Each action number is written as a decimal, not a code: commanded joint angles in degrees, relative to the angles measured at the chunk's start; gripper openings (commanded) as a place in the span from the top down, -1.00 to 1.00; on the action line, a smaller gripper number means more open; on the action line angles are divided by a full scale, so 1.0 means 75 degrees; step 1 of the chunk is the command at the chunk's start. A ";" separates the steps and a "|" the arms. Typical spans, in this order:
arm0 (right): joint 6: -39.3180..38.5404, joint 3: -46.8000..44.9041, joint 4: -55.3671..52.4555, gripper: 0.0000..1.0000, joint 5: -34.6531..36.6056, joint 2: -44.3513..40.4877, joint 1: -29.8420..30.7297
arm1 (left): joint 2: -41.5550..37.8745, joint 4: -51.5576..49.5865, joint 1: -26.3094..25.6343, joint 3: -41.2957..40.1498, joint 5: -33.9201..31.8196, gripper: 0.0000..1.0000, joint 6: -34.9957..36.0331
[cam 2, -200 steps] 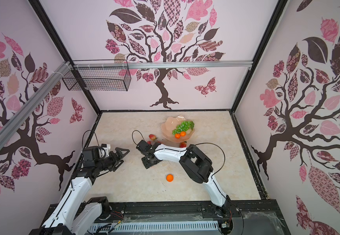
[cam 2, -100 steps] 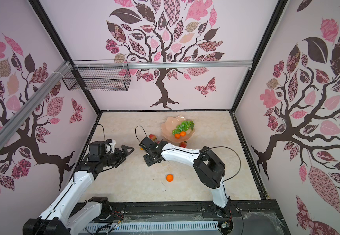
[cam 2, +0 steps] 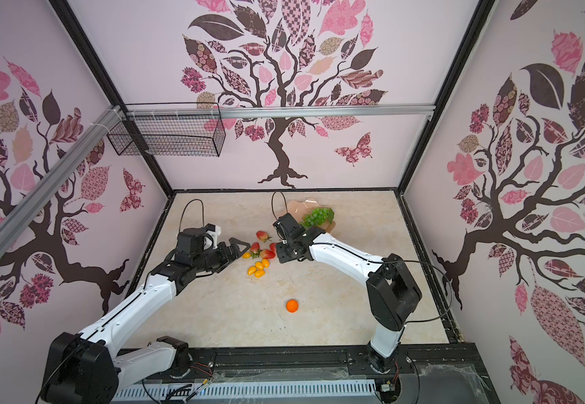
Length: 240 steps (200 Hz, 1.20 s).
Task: Arrange fruit in a fruit bowl
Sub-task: Place the fruit in the fruit bowl.
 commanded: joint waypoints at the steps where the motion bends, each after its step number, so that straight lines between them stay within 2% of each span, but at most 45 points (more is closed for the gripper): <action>1: -0.0228 -0.0023 -0.0127 0.04 0.0141 -0.0394 -0.0421 | 0.0490 0.0693 -0.0490 0.0584 -0.0261 -0.96 -0.0150; 51: -0.0512 -0.0019 -0.0044 0.05 0.0177 -0.0270 -0.1562 | 0.1711 0.1168 -0.1368 0.1579 -0.0430 -0.96 -0.0256; 96: -0.0599 0.0186 0.0159 0.05 0.0390 0.0130 -0.2284 | 0.2552 0.1372 -0.1708 0.2342 -0.0367 -0.96 -0.0320; 174: -0.0947 0.1432 0.0017 0.07 0.1076 0.1592 -0.2460 | 0.3223 0.1476 -0.1737 0.2903 -0.0339 -0.96 -0.0430; 240: -0.1172 0.1876 0.0006 0.08 0.1826 0.2430 -0.2483 | 0.3486 0.1639 -0.1736 0.3033 -0.0353 -0.96 -0.0561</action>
